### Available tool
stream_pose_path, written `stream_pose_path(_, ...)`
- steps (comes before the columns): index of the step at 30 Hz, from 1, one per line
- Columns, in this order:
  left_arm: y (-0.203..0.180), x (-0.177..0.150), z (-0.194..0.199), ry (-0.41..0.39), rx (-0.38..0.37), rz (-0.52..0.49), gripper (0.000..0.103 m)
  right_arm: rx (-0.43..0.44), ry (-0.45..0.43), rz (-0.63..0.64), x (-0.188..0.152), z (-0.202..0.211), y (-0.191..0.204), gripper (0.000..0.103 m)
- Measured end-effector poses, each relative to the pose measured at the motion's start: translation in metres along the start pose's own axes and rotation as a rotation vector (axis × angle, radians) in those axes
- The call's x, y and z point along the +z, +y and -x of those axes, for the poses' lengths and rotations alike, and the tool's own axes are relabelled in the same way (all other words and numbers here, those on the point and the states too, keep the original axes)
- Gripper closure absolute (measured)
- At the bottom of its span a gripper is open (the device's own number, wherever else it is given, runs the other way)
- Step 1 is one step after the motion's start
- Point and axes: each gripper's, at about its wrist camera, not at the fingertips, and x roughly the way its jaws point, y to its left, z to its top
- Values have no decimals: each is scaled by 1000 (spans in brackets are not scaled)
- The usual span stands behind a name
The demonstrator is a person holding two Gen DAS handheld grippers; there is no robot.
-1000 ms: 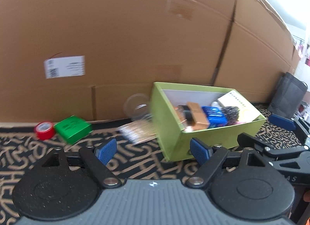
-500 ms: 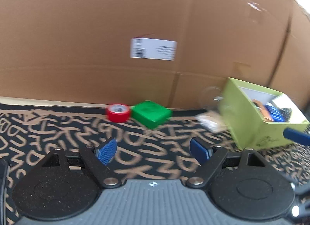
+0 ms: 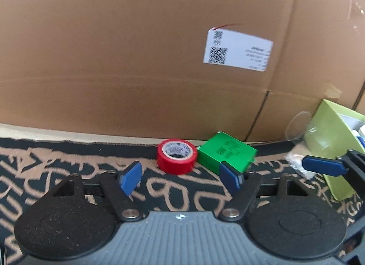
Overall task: Organize objects
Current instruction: 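Grasp the green box with the right tool while the left tool grasps the red tape roll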
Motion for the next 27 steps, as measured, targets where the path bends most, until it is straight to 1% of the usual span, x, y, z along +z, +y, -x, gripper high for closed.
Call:
stream_pose_path(3, 4, 4, -14, 10, 5, -10, 31, 3, 39, -21, 4, -26, -9, 7)
stream_pose_path(8, 11, 11, -25, 14, -25, 22, 31, 34, 85, -37, 14, -60, -17, 12)
stream_pose_path(9, 12, 12, -27, 13, -25, 26, 31, 33, 90, -32, 16, -66, -17, 14)
stream_pose_path(10, 13, 13, -29, 12, -22, 28, 31, 33, 95, -29, 17, -72, -18, 18)
stream_pose_path(11, 13, 14, -30, 13, -22, 30, 31, 38, 108, -27, 18, -77, -19, 37)
stream_pose_path(12, 13, 15, -31, 10, -22, 30, 31, 45, 120, -34, 18, -79, -20, 40)
stream_pose_path(13, 12, 16, -32, 13, -27, 24, 31, 50, 119, -64, 17, -77, -23, 40)
stream_pose_path(14, 11, 16, -33, 19, -30, 12, 31, 32, 131, -84, 15, -72, -25, 40)
stream_pose_path(16, 7, 15, -36, 24, -20, -17, 31, -28, 135, -95, 8, -58, -25, 40)
stream_pose_path(17, 5, 14, -38, 30, -15, -28, 31, -45, 132, -96, 2, -48, -24, 40)
stream_pose_path(20, 0, 12, -44, 30, 11, -49, 32, -46, 127, -126, -18, -18, -23, 41)
stream_pose_path(22, -4, 12, -45, 27, 25, -64, 38, -47, 119, -136, -30, 0, -21, 41)
stream_pose_path(23, -6, 12, -44, 26, 31, -75, 50, -53, 115, -136, -36, 8, -19, 41)
stream_pose_path(24, -9, 12, -43, 26, 36, -88, 54, -59, 111, -133, -41, 15, -16, 41)
stream_pose_path(27, -12, 8, -34, 38, 23, -84, 54, -68, 102, -146, -47, 30, -8, 41)
